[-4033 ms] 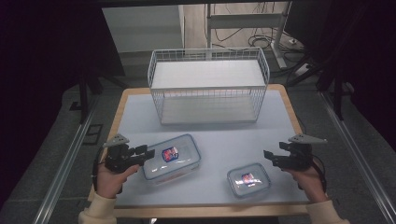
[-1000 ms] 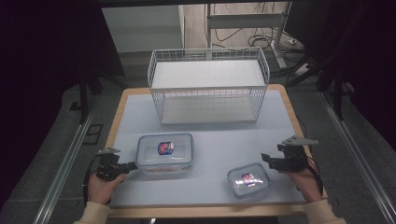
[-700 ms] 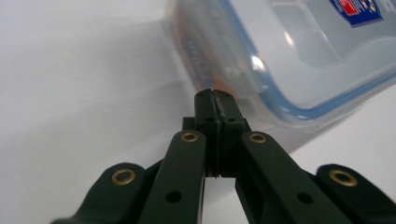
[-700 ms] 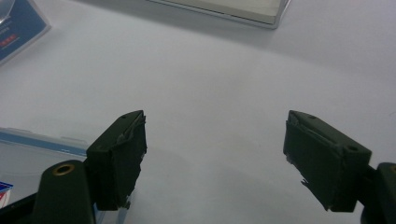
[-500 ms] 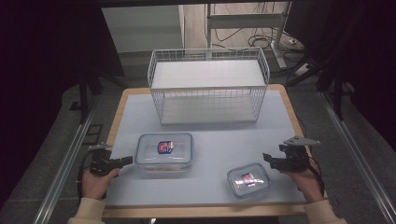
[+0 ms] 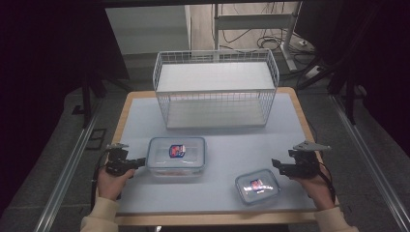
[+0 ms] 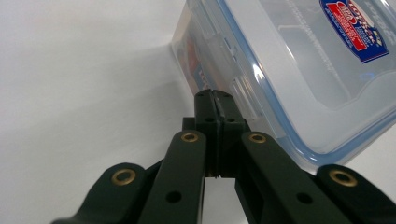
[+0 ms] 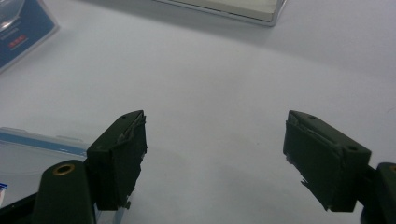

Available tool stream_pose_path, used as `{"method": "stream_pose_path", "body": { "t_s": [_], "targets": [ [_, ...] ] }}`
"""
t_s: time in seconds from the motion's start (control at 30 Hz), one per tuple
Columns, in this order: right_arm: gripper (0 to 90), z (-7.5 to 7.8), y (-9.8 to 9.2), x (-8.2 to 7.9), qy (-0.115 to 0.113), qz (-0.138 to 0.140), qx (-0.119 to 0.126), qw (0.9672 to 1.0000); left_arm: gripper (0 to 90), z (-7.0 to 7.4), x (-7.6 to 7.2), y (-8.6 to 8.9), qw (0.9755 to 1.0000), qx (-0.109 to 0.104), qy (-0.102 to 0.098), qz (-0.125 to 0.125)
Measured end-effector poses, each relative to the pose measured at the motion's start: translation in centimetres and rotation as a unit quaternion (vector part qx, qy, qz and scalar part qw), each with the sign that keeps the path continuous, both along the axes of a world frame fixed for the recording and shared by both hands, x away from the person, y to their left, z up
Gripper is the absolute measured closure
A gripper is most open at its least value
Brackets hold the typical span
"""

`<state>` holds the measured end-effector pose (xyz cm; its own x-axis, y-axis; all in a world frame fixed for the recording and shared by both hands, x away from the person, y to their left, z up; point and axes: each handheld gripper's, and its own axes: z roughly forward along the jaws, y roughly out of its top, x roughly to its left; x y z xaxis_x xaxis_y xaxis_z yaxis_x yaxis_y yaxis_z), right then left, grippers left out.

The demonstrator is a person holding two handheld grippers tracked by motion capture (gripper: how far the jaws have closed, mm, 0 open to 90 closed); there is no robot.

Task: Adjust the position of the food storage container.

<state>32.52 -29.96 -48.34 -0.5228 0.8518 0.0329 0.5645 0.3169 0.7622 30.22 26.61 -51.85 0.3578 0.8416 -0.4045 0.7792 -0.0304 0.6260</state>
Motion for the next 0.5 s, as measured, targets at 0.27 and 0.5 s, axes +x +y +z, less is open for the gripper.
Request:
{"method": "stream_pose_path", "body": {
  "t_s": [0.27, 0.5],
  "targets": [
    [21.5, 0.0, -0.1, 0.0, 0.002, 0.0, 0.0, 1.0, 89.9, 0.4, 1.5, -3.6, 0.9995, 0.006, -0.004, -0.029],
    [21.4, 0.0, 0.0, 0.0, 0.004, 0.001, 0.003, 1.0, 89.9, 0.5, 2.2, -6.1, 0.9992, 0.004, -0.007, -0.04]
  ]
}}
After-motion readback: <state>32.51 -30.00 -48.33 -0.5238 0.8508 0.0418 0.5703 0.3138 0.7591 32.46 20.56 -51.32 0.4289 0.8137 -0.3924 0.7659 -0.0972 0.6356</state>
